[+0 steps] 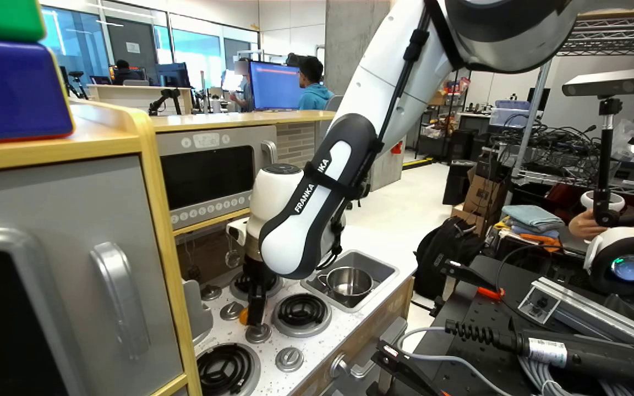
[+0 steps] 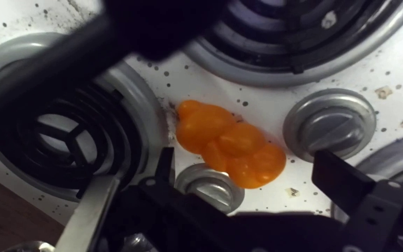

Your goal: Put the thing on the stovetop inside the pot in the sink

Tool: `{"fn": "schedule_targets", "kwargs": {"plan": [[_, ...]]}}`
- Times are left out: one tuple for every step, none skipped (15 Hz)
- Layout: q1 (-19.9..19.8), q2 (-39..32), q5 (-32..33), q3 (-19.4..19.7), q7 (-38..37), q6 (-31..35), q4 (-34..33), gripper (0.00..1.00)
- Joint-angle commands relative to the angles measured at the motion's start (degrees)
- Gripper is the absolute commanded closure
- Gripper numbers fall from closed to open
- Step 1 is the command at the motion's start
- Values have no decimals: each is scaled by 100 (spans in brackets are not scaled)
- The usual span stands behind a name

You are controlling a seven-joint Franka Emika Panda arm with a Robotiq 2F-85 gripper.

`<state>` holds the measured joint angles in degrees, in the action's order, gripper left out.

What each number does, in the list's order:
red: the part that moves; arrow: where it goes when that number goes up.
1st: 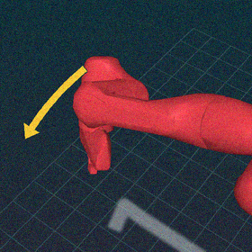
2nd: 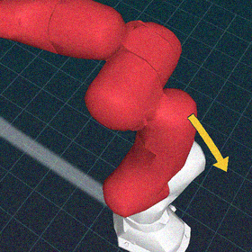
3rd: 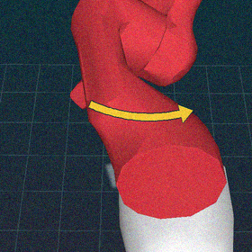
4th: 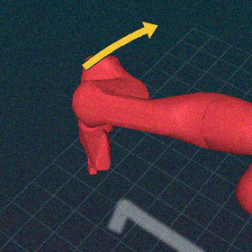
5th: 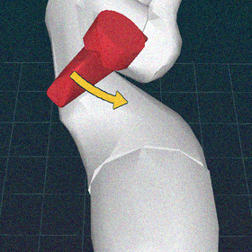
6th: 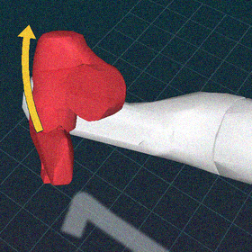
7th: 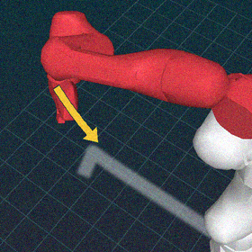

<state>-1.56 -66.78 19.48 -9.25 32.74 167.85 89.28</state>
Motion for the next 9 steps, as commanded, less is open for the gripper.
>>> {"fn": "schedule_targets", "kwargs": {"plan": [[-244,-353,-111,-212,191,-572,-419,26],[-280,-402,-173,-280,215,-715,-484,26],[-344,-481,-254,-391,272,-924,-580,31],[-349,-542,-305,-395,277,-1113,-645,39],[-315,-589,-323,-343,244,-1174,-723,48],[-319,-623,-365,-324,242,-1231,-795,55],[-323,-624,-403,-306,231,-1307,-835,63],[-312,-630,-430,-279,203,-1289,-866,70],[-300,-601,-448,-233,164,-1225,-849,77]]}}
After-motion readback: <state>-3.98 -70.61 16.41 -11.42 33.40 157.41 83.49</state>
